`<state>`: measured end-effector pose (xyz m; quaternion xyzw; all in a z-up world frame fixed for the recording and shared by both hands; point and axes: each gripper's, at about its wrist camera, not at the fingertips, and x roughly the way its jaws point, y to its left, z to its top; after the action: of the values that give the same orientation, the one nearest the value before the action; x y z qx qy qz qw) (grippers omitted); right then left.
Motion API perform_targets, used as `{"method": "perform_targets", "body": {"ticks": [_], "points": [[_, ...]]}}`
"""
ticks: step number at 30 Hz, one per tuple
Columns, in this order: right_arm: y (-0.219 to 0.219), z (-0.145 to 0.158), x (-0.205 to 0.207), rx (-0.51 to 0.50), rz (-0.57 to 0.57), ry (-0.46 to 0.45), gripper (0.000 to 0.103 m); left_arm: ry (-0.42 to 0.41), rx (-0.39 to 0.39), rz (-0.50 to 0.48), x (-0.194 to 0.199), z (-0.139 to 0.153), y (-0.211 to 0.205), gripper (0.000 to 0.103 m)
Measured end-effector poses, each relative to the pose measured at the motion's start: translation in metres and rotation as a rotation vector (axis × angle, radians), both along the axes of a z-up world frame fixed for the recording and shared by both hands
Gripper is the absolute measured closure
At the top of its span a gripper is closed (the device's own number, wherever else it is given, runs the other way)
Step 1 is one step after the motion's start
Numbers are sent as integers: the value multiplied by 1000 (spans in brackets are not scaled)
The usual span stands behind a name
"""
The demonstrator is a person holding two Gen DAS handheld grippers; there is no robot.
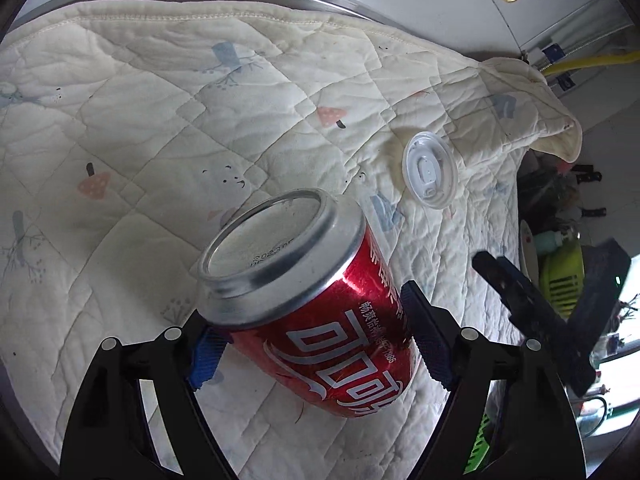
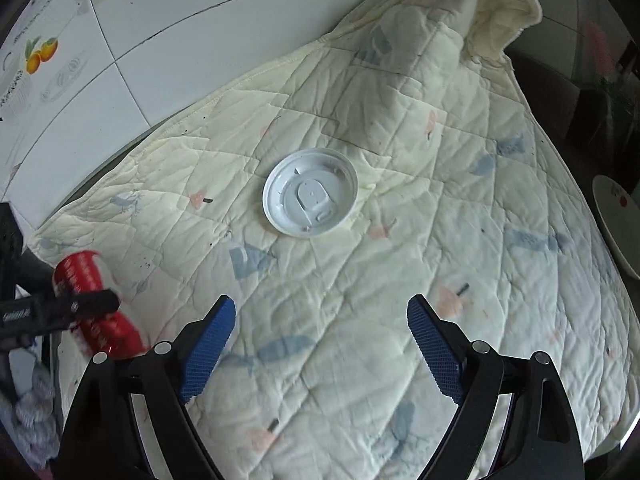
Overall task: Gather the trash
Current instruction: 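Grasp the white plastic lid with the right gripper while the left gripper lifts the red can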
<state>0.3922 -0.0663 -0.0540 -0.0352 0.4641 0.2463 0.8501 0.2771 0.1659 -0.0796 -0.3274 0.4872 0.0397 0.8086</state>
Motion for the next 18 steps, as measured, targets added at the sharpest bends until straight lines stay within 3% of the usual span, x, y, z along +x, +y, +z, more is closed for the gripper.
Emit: {"method": "perform_targets", "body": {"ticks": [9,18], "points": [[59,-27,50,-97,18,0,12,27,-5,-39,-3,-18,3,24],[71,-48,83,-140,0,24,10,37,5,-65,7,-25,-2,24]]}}
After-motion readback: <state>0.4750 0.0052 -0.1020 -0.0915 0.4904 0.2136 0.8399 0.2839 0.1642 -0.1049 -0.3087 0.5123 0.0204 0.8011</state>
